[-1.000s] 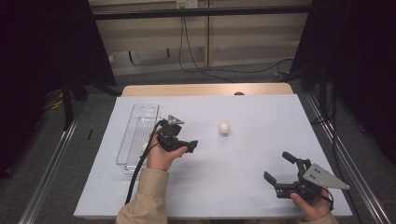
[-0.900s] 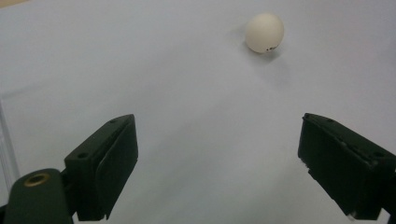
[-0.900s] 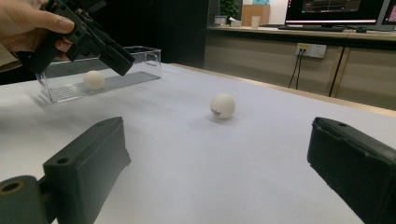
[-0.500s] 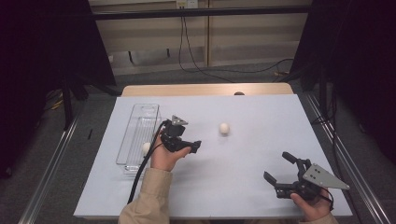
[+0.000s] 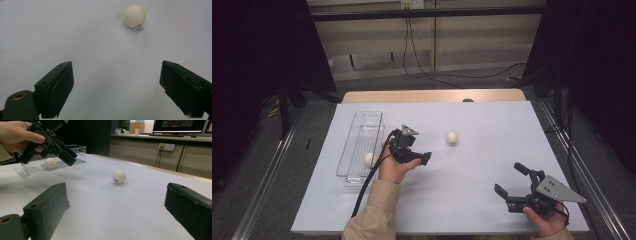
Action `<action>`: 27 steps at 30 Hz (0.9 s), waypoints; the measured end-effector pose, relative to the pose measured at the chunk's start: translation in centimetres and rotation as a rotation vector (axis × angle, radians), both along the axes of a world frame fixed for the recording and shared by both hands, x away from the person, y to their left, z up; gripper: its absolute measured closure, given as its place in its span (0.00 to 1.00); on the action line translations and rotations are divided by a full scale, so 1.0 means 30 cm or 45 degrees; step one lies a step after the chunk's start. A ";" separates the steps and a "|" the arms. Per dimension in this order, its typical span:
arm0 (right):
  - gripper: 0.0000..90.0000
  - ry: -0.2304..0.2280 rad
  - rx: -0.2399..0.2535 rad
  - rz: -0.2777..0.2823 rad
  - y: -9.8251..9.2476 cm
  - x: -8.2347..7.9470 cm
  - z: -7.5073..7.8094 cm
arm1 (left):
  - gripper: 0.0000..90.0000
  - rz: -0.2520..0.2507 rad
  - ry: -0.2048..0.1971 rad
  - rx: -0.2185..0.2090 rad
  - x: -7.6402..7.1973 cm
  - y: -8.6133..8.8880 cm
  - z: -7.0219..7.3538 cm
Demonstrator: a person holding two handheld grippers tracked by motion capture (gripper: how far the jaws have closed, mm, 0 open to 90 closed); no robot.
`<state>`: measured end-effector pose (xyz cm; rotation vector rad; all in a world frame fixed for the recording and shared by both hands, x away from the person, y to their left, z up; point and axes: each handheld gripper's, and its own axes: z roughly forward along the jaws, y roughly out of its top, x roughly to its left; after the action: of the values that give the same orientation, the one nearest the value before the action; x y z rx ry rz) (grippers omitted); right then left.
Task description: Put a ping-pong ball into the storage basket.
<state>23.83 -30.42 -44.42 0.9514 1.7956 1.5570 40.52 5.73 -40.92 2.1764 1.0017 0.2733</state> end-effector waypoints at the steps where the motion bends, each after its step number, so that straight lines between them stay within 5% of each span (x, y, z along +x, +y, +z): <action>1: 0.05 0.000 -0.002 0.001 -0.001 0.000 0.000 | 0.14 0.002 -0.004 -0.001 0.000 -0.005 -0.003; 27: 0.05 -0.004 -0.008 0.004 0.001 0.000 0.000 | 0.13 -0.007 -0.030 -0.003 0.011 -0.055 -0.023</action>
<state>23.84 -30.38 -44.43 0.9433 1.7999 1.5533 40.84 4.09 -41.62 2.1687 0.9822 0.2944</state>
